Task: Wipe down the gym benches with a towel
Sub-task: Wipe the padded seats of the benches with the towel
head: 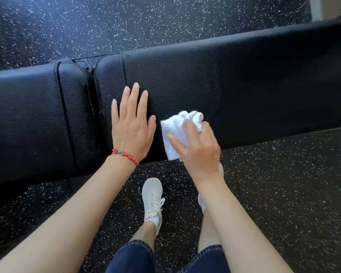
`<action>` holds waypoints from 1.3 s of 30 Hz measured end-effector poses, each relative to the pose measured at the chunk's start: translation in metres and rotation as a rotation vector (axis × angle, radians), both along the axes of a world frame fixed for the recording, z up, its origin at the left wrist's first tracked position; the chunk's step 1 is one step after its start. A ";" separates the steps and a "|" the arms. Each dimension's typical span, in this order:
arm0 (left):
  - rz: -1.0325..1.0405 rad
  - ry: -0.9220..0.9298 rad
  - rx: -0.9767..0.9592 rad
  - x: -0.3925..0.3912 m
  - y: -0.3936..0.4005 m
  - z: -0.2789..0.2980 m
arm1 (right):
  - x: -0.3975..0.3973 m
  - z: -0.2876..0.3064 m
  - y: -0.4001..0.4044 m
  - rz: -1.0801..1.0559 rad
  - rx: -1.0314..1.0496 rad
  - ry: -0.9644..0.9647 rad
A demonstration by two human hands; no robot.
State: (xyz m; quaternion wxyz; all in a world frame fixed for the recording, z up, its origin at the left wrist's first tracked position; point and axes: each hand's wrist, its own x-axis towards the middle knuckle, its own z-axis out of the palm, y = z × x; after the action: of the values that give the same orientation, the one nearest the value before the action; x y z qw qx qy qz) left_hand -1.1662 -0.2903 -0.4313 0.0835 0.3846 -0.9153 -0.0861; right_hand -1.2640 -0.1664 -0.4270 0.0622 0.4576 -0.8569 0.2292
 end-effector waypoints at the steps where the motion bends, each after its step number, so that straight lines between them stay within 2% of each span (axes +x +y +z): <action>1: -0.010 0.005 0.001 -0.006 0.002 0.000 | -0.012 -0.002 0.008 0.005 0.007 0.042; 3: -0.021 0.008 0.007 -0.020 0.004 0.001 | -0.044 -0.005 0.028 -0.072 0.030 0.082; 6: -0.016 0.001 0.007 -0.043 0.008 0.003 | -0.093 -0.003 0.057 -0.301 -0.003 -0.005; 11: 0.017 -0.014 0.021 -0.072 0.020 -0.002 | -0.093 0.000 0.054 -0.367 -0.006 -0.153; 16: 0.039 -0.045 -0.025 -0.074 0.023 -0.007 | -0.117 0.000 0.016 -0.244 0.013 -0.146; 21: 0.039 -0.050 -0.028 -0.074 0.023 -0.007 | -0.158 0.000 -0.060 -0.252 -0.044 -0.082; 26: 0.112 -0.041 -0.021 -0.088 0.032 -0.003 | -0.141 -0.004 -0.001 -0.164 -0.028 -0.022; 31: 0.019 0.012 -0.004 -0.132 0.053 0.002 | -0.138 -0.004 0.067 -0.131 0.018 0.010; 34: -0.005 -0.003 0.011 -0.150 0.062 -0.003 | -0.163 -0.004 0.045 -0.127 0.027 -0.010; 39: -0.001 -0.046 -0.016 -0.152 0.063 -0.010 | -0.222 -0.002 -0.026 -0.273 -0.051 -0.073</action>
State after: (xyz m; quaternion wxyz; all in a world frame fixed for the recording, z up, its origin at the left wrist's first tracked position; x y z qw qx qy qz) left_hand -1.3177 -0.2271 -0.4410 0.0654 0.3855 -0.9177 -0.0700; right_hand -1.4862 -0.1922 -0.4287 0.0734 0.3265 -0.9067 0.2569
